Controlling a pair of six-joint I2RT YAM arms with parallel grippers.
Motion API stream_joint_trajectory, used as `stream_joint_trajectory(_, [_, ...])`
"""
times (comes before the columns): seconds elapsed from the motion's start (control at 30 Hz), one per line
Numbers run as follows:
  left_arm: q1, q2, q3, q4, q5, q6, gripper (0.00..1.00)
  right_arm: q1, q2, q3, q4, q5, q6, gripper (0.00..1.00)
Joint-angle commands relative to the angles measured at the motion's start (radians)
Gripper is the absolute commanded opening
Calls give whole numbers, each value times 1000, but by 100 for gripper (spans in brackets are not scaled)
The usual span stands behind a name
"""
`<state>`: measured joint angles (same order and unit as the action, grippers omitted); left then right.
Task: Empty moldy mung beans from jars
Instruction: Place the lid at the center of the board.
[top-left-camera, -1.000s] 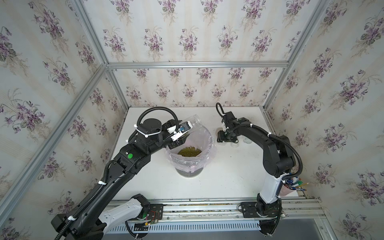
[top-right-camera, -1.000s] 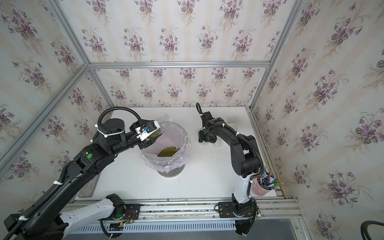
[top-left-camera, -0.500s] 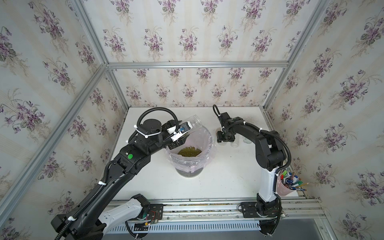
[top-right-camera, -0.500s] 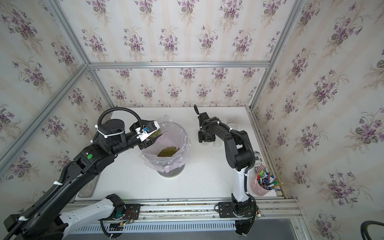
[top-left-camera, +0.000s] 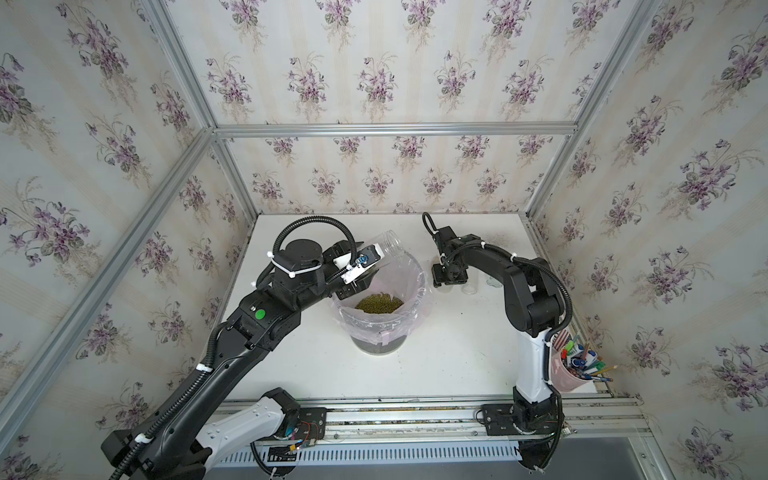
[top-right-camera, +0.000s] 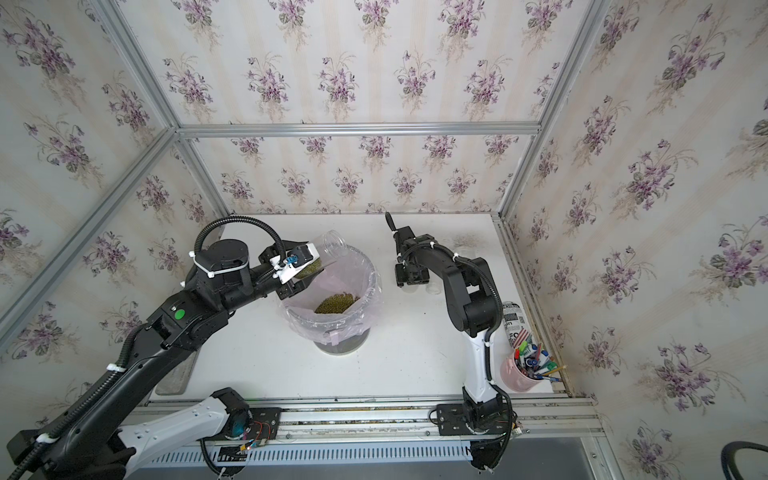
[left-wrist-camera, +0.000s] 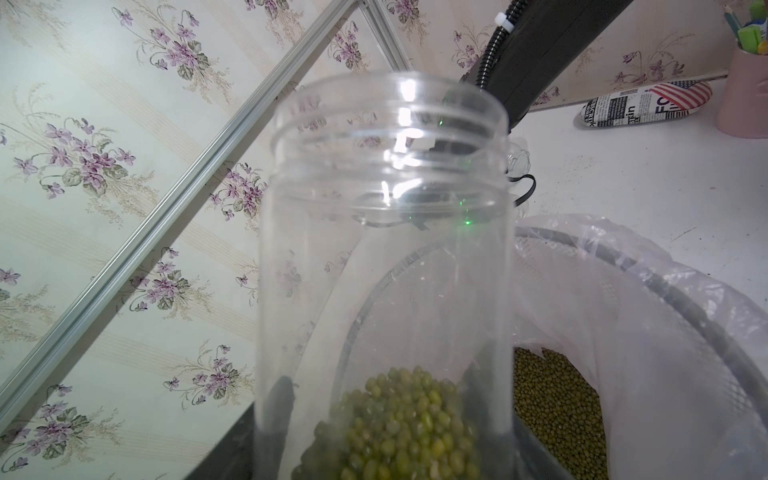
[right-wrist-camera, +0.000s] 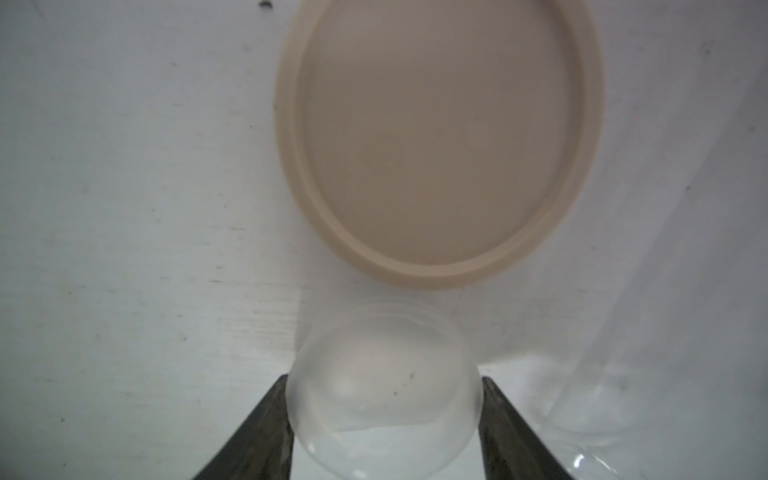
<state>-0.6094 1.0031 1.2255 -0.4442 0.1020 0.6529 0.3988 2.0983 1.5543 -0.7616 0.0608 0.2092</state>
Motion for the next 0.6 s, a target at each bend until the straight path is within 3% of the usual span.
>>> stream_joint_trajectory(0.0, [-1,-3,-1,53,-5,7,0,1,18,11,-16,8,-1,54])
stream_joint_trajectory(0.27, [-1,-3,-4,53,-4,8,0,3,13,24,-28,25,-4,71])
stream_joint_trajectory(0.57, [0,-3,-3,54,-3,6,0,3,-22,43,-37,14,-4,74])
